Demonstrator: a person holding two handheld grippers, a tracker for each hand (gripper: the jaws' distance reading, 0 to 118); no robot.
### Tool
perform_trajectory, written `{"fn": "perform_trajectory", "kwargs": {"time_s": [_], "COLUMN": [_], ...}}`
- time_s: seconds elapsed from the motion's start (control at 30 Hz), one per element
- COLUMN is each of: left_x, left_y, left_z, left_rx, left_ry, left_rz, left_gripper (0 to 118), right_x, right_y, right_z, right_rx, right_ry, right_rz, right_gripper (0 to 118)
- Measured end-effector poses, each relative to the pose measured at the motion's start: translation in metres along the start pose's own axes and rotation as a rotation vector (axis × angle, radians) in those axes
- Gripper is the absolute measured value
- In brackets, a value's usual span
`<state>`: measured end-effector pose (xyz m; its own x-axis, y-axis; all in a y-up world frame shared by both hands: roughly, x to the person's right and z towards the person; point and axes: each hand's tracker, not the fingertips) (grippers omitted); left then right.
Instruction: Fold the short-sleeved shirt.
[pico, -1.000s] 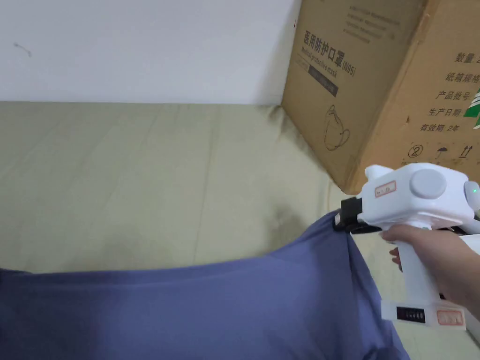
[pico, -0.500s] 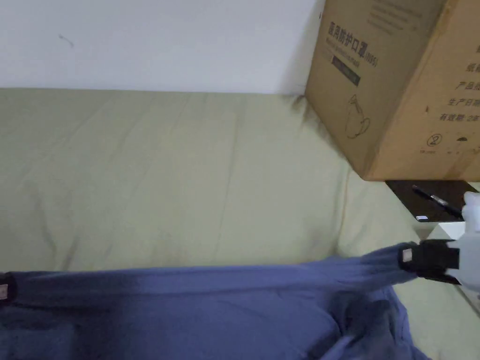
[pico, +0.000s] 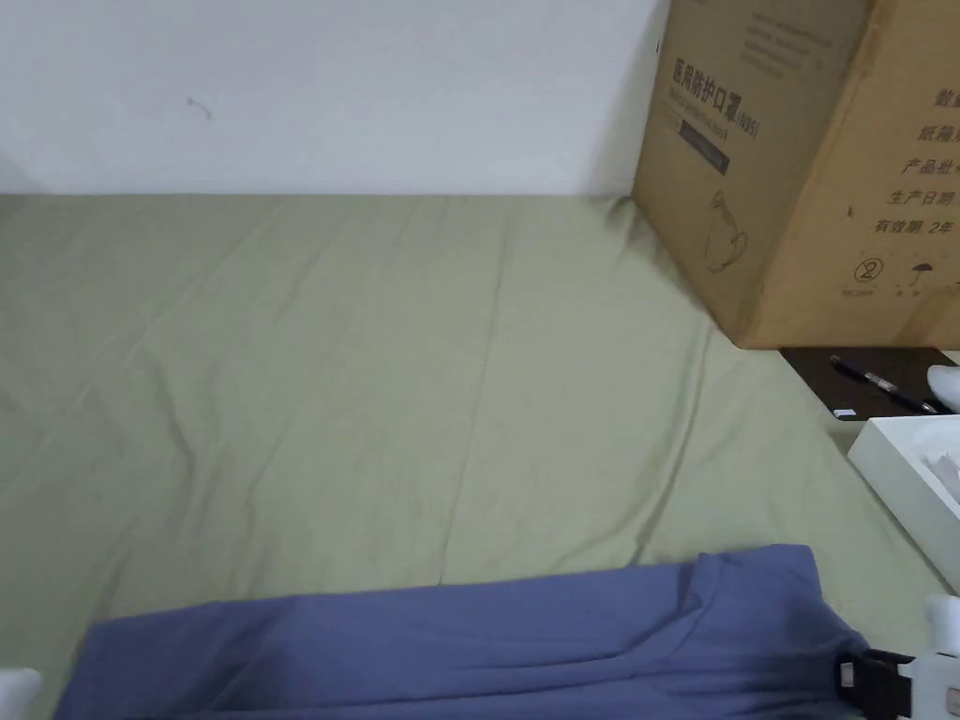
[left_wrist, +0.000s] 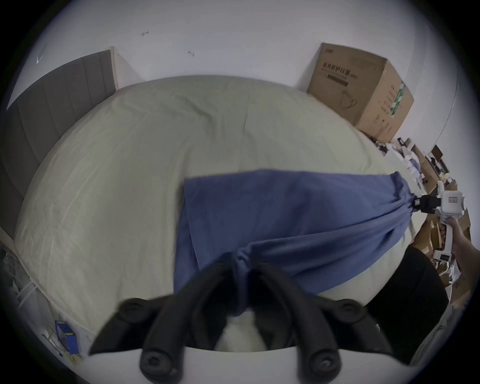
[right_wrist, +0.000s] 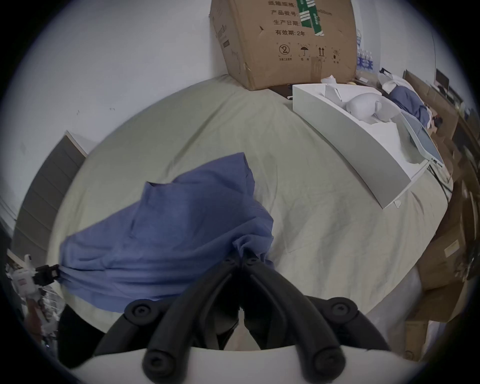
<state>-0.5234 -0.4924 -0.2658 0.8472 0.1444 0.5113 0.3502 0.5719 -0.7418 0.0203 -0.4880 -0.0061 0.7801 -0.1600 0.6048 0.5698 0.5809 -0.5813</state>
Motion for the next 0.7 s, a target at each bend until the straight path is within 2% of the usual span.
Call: {"fn": "perform_trajectory", "kwargs": {"time_s": [0.03, 0.07, 0.1, 0.13, 0.17, 0.3, 0.47, 0.57, 0.63, 0.67, 0.7], "left_x": [0.0, -0.001, -0.003, -0.004, -0.007, -0.003, 0.036, 0.063, 0.08, 0.088, 0.094], "left_y": [-0.002, -0.004, -0.005, -0.005, -0.004, 0.018, 0.048, 0.051, 0.048, 0.046, 0.044], "left_z": [-0.003, -0.004, -0.006, -0.002, 0.006, 0.055, 0.128, 0.159, 0.168, 0.171, 0.172], "left_rx": [-0.008, -0.004, -0.002, 0.001, 0.029, 0.179, 0.464, 0.641, 0.703, 0.722, 0.734], "left_ry": [0.025, 0.042, 0.042, 0.049, 0.028, -0.082, -0.127, -0.163, -0.139, -0.12, -0.111], "left_rz": [0.007, 0.003, 0.001, 0.002, 0.018, 0.142, 0.109, 0.061, 0.024, 0.006, -0.013], "left_gripper": [44, 67, 98, 111, 114, 114, 114, 112, 94, 78, 48], "right_x": [-0.005, 0.001, -0.001, -0.004, -0.007, -0.021, -0.078, -0.114, -0.136, -0.147, -0.155], "right_y": [-0.001, 0.0, 0.0, 0.0, 0.002, 0.013, 0.02, 0.01, -0.001, -0.007, -0.011], "right_z": [-0.001, -0.007, -0.005, -0.002, 0.005, 0.05, 0.127, 0.161, 0.175, 0.181, 0.184], "right_rx": [0.006, 0.016, 0.034, 0.051, 0.063, 0.211, 0.438, 0.679, 0.806, 0.867, 0.914], "right_ry": [-0.031, -0.045, -0.057, -0.1, -0.13, -0.035, 0.119, 0.244, 0.249, 0.223, 0.206], "right_rz": [0.028, 0.046, 0.067, 0.075, 0.075, 0.055, 0.111, 0.123, 0.142, 0.156, 0.168], "right_gripper": [16, 33, 69, 100, 110, 111, 111, 111, 101, 88, 50]}}
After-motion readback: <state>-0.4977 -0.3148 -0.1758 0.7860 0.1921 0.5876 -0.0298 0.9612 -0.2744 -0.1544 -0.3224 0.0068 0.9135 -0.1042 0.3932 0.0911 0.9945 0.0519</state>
